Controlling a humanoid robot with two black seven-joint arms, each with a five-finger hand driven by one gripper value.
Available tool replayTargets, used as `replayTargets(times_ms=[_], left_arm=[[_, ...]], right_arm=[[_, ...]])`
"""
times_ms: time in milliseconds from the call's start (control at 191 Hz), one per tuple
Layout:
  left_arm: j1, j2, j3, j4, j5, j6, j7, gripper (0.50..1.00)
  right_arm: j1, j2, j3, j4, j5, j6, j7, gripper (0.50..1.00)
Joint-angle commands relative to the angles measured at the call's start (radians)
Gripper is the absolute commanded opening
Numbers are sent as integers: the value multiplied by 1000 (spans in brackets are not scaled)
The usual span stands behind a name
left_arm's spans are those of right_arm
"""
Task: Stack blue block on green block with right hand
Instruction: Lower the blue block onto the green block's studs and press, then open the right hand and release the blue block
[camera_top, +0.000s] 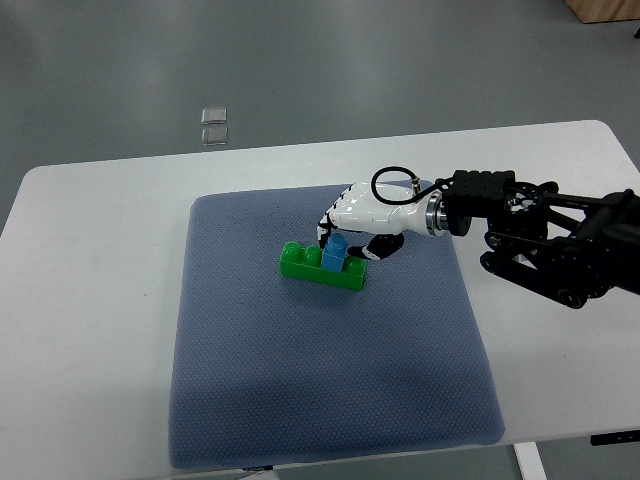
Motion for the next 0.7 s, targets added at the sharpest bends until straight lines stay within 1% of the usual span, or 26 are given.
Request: replayTargets(times_ms=[0, 367, 430, 498, 545, 608, 697], left_arm=[[0, 0, 0, 1, 0, 0, 0, 1000], [0, 0, 0, 0, 0, 0, 0, 1000], [0, 0, 0, 0, 0, 0, 0, 1000], [0, 0, 0, 0, 0, 0, 0, 1000], [0, 0, 0, 0, 0, 0, 0, 1000], [0, 0, 0, 1, 0, 0, 0, 1000], [0, 0, 0, 0, 0, 0, 0, 1000]], right_arm=[[2, -1, 0, 0, 0, 2, 0, 684], [5, -6, 4, 0, 0, 6, 0, 756], [7, -6, 8, 0, 0, 6, 0, 787], [7, -12, 11, 0, 0, 6, -2, 801], [8, -21, 14, 0, 0, 6, -2, 821], [19, -37, 14, 0, 2, 6, 0, 832], [35, -55, 16, 0, 6, 9, -2, 834]])
